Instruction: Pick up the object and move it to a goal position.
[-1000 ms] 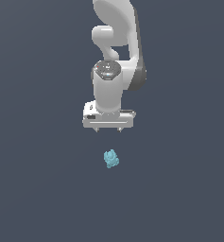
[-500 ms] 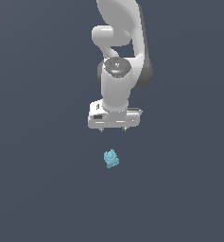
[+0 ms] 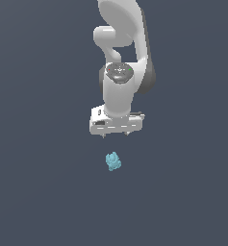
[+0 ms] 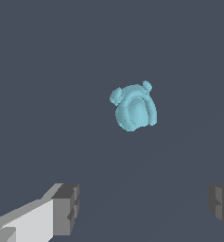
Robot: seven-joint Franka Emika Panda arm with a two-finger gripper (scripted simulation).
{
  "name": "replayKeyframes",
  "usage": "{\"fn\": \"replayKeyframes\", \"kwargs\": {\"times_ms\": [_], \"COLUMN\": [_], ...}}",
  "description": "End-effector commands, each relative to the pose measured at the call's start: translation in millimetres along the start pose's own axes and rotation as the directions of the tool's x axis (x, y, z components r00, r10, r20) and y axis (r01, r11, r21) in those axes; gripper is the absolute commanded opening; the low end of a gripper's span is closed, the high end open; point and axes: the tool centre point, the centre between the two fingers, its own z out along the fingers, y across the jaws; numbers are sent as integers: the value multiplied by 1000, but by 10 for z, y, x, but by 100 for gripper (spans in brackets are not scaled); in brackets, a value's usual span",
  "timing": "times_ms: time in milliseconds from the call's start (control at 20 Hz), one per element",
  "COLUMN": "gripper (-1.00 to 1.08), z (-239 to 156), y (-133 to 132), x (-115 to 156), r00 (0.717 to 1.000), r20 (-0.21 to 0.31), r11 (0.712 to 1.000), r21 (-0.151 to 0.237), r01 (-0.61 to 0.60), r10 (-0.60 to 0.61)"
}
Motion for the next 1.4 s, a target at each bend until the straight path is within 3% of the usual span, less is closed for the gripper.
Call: {"fn": "replayKeyframes", "kwargs": {"times_ms": [0, 700, 1350], "gripper": [100, 100, 100], "z": [56, 579, 747], "y": [14, 137, 159], "x": [66, 583, 655], "r00": [1000, 973, 965], "r20": [0, -13, -15], "r11": [1000, 973, 965], "r21": [1, 17, 20], "r01": [24, 230, 263], "r10": [-24, -230, -263]}}
